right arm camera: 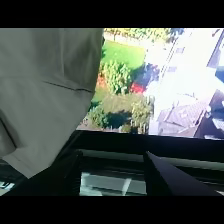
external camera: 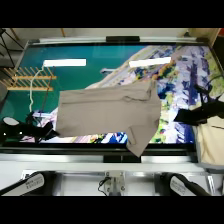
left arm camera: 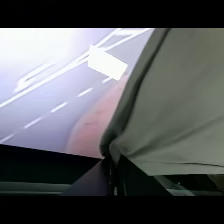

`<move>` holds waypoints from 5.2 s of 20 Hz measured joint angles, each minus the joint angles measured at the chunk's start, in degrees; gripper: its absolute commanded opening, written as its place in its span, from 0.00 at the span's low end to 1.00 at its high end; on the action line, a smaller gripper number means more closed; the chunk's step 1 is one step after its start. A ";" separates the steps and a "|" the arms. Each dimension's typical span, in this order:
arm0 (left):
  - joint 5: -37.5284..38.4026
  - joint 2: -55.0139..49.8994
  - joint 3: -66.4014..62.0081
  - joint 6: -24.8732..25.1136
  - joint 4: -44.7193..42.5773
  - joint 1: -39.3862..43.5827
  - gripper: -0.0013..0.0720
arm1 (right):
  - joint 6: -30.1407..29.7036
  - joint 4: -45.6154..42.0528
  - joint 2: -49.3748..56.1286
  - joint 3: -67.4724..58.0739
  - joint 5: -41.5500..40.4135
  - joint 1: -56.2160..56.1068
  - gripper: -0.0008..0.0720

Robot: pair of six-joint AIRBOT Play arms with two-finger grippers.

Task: Fold the shirts.

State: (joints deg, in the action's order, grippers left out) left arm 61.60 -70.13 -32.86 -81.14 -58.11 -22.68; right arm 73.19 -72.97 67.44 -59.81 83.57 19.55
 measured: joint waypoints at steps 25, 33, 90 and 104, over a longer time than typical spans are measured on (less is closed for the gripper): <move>5.18 5.55 -15.63 -0.98 0.22 0.63 0.06 | -0.02 18.27 5.66 9.42 -22.03 -7.76 0.10; -1.97 24.15 -65.11 -1.73 -0.44 0.85 0.06 | -5.31 14.73 -18.01 -29.86 -32.15 -7.78 0.10; -0.83 -21.92 -37.18 -1.51 -6.34 11.87 0.06 | 12.17 -1.20 36.02 -30.23 -14.36 -17.68 0.10; 1.92 -23.74 -39.54 -3.26 -4.96 12.59 0.74 | 17.14 -4.57 35.65 -30.16 -10.45 -17.77 0.70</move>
State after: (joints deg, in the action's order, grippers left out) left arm 63.53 -93.86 -72.40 -84.40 -63.07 -10.09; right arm 90.32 -77.54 103.09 -89.97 73.12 1.78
